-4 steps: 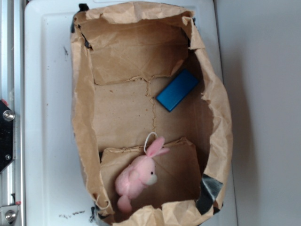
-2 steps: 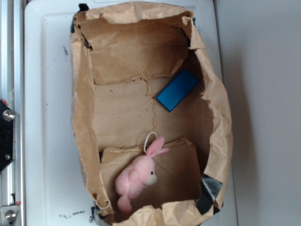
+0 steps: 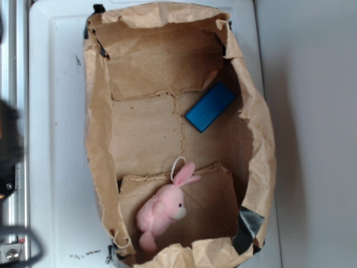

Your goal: Grab the pink bunny.

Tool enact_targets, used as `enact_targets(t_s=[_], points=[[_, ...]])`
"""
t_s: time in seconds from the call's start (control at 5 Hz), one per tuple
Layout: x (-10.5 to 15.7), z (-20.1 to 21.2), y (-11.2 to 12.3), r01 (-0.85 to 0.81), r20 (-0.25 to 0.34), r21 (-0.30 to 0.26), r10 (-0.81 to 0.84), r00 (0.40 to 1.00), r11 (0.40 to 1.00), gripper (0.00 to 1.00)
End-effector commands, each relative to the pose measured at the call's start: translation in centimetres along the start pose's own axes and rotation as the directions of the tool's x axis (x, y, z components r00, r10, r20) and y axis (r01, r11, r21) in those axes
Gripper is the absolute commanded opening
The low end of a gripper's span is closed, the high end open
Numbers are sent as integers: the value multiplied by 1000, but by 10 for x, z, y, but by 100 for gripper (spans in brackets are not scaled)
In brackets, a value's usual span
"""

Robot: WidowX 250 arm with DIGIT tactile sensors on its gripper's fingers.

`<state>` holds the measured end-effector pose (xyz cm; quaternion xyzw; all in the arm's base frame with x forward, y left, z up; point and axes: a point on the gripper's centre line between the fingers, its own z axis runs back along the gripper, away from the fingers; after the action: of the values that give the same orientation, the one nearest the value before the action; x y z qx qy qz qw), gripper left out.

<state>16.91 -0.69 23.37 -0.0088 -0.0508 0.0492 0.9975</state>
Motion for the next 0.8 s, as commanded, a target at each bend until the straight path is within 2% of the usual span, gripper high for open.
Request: enact_targets(t_s=[0.0, 0.2, 0.4, 0.6], points=[[54, -9, -3, -54, 89, 49, 50, 995, 997, 100], [73, -24, -3, -110, 143, -16, 111, 983, 994, 100], [81, -39, 0, -349, 185, 12, 341, 922, 937, 100], [86, -46, -3, -452, 295, 72, 414, 861, 889, 100]])
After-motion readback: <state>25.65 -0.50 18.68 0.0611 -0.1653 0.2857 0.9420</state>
